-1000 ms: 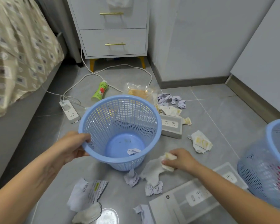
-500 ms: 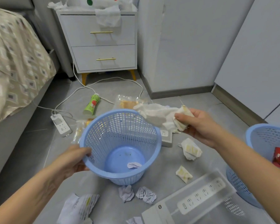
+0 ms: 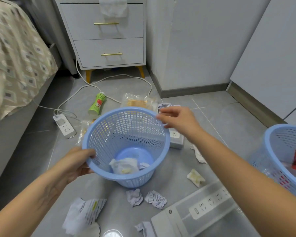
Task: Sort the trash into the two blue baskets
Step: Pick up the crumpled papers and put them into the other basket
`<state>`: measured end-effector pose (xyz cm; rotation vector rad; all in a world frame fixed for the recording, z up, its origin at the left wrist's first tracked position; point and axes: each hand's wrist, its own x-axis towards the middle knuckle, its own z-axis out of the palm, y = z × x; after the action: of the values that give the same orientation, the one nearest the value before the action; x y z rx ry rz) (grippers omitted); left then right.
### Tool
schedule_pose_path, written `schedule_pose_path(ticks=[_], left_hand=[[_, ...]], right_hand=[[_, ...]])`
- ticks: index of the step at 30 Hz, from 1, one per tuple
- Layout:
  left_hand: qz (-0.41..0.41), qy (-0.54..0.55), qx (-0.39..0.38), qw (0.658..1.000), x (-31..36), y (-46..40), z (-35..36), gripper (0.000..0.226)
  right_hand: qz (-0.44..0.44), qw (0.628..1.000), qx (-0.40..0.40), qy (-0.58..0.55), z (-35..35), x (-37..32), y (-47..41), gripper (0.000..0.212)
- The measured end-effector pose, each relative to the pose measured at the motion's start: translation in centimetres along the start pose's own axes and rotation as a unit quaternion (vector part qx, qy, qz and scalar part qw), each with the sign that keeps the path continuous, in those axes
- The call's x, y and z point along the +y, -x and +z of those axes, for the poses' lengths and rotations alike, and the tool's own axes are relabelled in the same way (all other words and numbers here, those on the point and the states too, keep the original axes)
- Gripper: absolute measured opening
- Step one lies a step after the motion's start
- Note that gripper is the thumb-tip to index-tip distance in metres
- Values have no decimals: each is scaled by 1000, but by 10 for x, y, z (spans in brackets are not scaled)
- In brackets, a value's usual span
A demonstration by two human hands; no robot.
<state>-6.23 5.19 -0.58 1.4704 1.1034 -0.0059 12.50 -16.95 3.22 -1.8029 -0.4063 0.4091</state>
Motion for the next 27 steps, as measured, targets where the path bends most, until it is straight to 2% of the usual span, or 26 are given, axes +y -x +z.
schedule_pose_path(ticks=[2, 4, 7, 11, 17, 23, 25, 27], left_hand=[[-3, 12, 3, 1000, -1, -2, -1, 8], [1, 16, 4, 1000, 0, -4, 0, 9], [7, 10, 3, 1000, 2, -4, 5, 9], [23, -8, 11, 1000, 4, -4, 14, 12], [29, -22, 25, 999, 2, -6, 16, 13], [27, -19, 18, 999, 1, -9, 15, 12], [24, -18, 18, 999, 2, -9, 16, 12], [21, -18, 17, 999, 2, -10, 18, 13]], right_hand=[[24, 996, 82, 18, -33, 32, -5, 35], [94, 984, 111, 107, -57, 80, 1, 31], [183, 940, 43, 285, -73, 146, 25, 30], [238, 886, -37, 396, -74, 190, 43, 36], [234, 851, -58, 466, -64, 200, 46, 39], [249, 847, -67, 465, -49, 197, 52, 32], [236, 855, -71, 457, -44, 195, 53, 32], [216, 883, -59, 413, -41, 192, 52, 32]])
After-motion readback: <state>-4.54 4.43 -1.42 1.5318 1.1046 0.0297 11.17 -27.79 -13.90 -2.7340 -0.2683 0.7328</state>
